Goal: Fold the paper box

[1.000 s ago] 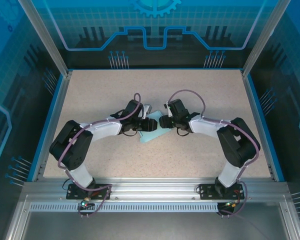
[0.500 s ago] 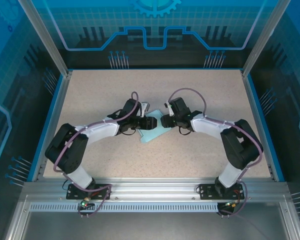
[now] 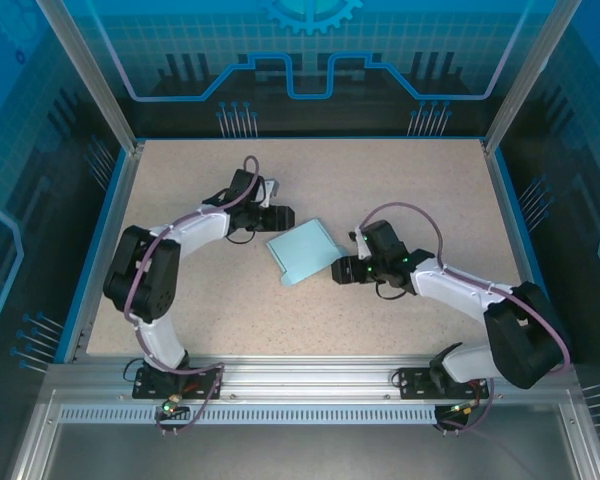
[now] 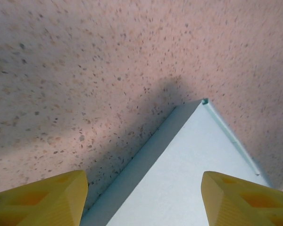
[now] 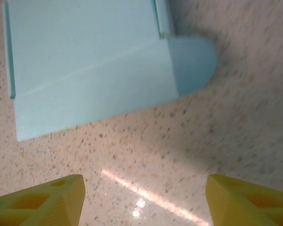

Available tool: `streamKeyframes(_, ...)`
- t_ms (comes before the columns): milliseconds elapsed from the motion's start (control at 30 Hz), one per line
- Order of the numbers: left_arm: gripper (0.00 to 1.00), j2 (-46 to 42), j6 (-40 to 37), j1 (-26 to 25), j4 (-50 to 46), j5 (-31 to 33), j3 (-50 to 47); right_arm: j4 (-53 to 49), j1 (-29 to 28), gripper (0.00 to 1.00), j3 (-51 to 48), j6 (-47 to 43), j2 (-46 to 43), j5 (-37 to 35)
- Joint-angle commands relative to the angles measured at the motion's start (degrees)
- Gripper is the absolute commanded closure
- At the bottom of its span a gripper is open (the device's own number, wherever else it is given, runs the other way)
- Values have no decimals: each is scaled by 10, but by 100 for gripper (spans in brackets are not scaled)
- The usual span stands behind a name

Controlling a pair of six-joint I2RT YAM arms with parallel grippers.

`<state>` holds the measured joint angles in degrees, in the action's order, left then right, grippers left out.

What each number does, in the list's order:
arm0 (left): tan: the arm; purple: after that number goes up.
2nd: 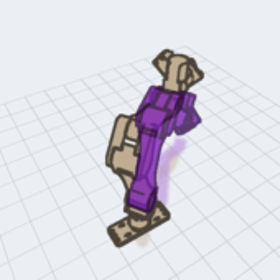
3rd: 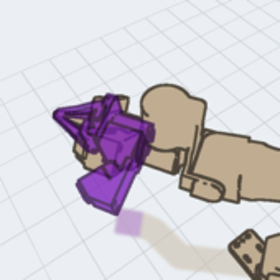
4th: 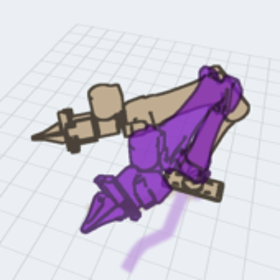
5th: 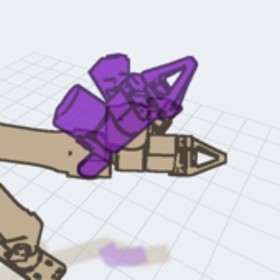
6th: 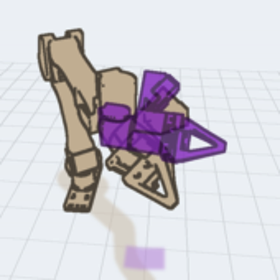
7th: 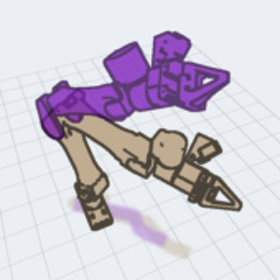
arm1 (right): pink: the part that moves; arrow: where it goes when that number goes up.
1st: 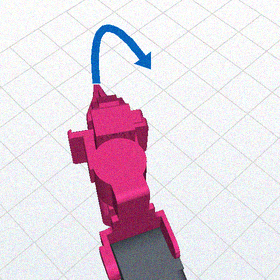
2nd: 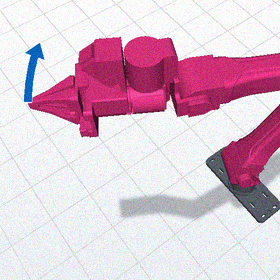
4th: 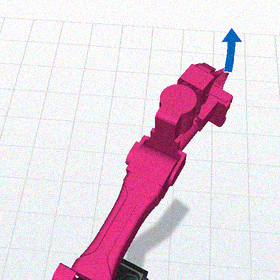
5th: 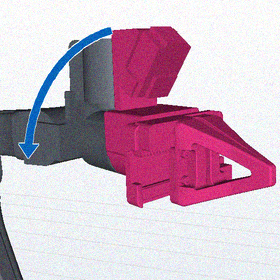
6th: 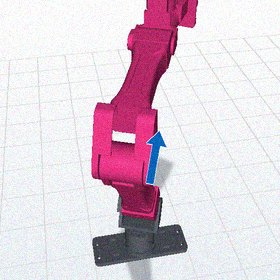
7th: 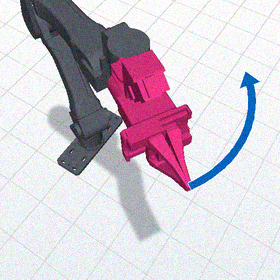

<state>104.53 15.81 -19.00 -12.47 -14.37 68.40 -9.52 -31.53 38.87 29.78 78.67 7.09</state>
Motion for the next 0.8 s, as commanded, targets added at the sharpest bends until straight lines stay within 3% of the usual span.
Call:
streamKeyframes(0,36,36,-45,2,-74,-48,49,105,-11,30,-11,84,28,68)
streamKeyframes(200,46,58,-56,5,-93,-109,59,219,-16,31,-24,145,98,74)
streamKeyframes(433,53,4,-9,4,-27,-176,-34,266,34,33,-18,149,134,112)
streamKeyframes(767,52,21,-9,4,-36,-163,-18,276,52,41,-21,153,153,133)
